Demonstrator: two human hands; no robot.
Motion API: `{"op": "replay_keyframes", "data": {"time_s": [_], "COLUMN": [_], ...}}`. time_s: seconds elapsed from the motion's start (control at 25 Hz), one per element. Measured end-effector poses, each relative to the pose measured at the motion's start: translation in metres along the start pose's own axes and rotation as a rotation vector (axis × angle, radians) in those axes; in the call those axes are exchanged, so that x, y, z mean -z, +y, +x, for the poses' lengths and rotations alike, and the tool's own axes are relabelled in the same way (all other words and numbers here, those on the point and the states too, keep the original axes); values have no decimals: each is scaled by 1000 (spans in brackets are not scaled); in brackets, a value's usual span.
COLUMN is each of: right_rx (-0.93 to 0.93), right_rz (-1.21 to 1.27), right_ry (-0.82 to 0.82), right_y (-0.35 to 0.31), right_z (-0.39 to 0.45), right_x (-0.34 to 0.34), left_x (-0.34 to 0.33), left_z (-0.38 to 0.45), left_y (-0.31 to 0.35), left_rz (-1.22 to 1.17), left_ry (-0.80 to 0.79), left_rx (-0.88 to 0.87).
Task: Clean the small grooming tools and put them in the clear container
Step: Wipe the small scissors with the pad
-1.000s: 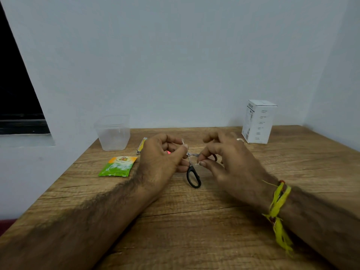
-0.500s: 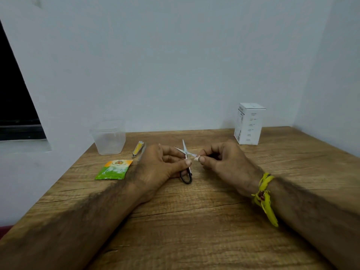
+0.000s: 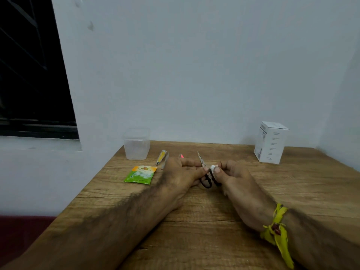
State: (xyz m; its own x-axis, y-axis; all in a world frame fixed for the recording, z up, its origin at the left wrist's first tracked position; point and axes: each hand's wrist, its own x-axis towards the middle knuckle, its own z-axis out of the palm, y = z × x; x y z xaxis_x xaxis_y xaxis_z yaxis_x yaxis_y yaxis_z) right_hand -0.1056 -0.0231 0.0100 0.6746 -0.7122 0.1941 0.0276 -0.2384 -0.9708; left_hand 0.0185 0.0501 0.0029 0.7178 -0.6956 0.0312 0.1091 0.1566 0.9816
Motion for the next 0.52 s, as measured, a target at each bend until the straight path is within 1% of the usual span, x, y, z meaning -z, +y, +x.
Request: {"op": "replay_keyframes", "data": {"time_s": [0.2,0.32,0.44,0.52], "right_rx": [-39,-42,-32,-94], "right_rz": [183,154,144,177], "right_ry": [-101,-157,-61,-1], "right_y": [2,8,5,0], "right_z": [1,7,13,18], "right_x": [-1,-2,-2,-3], "left_x": [1,0,-1,0], "left_z": [6,4,3,2], "left_y": [-1,-4,0,3], "left_rz": [37,166,196,227], "left_ry": [-2,-17,45,69], "left_rx": [14,-28,-51,-64]}}
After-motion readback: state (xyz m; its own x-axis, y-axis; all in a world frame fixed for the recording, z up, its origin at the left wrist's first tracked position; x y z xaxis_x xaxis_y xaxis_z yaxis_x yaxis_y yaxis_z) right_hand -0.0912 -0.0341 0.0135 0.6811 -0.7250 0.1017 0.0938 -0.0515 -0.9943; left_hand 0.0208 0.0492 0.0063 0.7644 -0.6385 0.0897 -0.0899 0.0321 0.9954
